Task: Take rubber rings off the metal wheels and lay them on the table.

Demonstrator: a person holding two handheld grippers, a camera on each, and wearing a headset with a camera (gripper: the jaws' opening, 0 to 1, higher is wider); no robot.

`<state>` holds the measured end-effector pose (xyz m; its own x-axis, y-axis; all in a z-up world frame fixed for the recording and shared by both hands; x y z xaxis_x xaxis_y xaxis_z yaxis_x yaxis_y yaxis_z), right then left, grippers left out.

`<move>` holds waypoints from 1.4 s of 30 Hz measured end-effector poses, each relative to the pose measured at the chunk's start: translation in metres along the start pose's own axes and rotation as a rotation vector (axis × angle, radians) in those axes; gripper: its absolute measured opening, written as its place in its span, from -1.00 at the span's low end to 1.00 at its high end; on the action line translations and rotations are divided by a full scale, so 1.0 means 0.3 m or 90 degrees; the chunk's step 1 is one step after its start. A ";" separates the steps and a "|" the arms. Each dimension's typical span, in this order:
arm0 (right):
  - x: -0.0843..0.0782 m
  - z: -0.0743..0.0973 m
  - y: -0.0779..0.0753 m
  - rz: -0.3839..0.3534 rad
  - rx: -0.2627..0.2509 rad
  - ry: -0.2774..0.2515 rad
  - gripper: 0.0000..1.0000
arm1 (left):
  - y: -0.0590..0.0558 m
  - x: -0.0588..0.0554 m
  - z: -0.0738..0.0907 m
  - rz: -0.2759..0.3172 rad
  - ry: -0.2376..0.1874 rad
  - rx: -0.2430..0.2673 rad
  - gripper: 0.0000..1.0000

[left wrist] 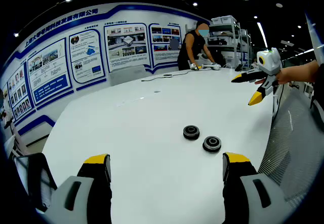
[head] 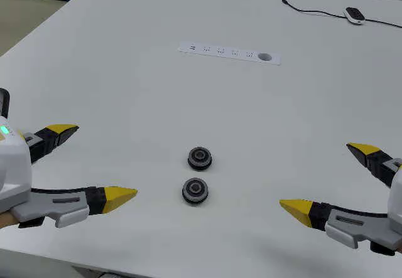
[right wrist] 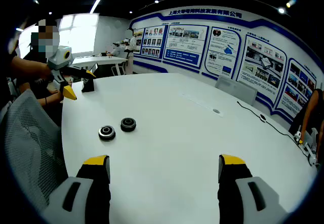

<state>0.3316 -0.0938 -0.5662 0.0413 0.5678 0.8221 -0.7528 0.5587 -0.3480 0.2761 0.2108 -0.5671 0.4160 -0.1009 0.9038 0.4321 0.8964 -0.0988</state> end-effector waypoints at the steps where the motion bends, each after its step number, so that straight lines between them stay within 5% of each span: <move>1: 0.000 0.000 0.001 -0.002 0.000 -0.001 0.80 | 0.000 0.000 -0.001 0.000 0.000 0.001 0.88; 21: -0.034 0.026 0.020 -0.037 0.006 0.003 0.77 | -0.014 -0.008 0.009 -0.005 0.014 0.000 0.88; 28: -0.034 0.036 0.025 -0.046 0.003 0.001 0.76 | -0.015 0.027 0.016 0.008 -0.013 0.005 0.86; 42: -0.050 0.040 0.079 -0.063 0.028 0.003 0.60 | -0.034 0.056 -0.014 -0.005 -0.019 -0.018 0.79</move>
<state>0.3053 -0.0964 -0.5814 0.1196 0.5143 0.8492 -0.7729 0.5851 -0.2455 0.2821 0.1983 -0.5526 0.3884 -0.0944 0.9166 0.4583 0.8828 -0.1033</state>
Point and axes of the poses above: the centre of the closed fingertips' face, and the gripper's own axes: z roughly backward along the fingers, y roughly to its left, x roughly out of its top, the point moved 2 cm from there along z, roughly backward along the fingers, and after that the axes turned 11 degrees about z, right-handed, at the moved point
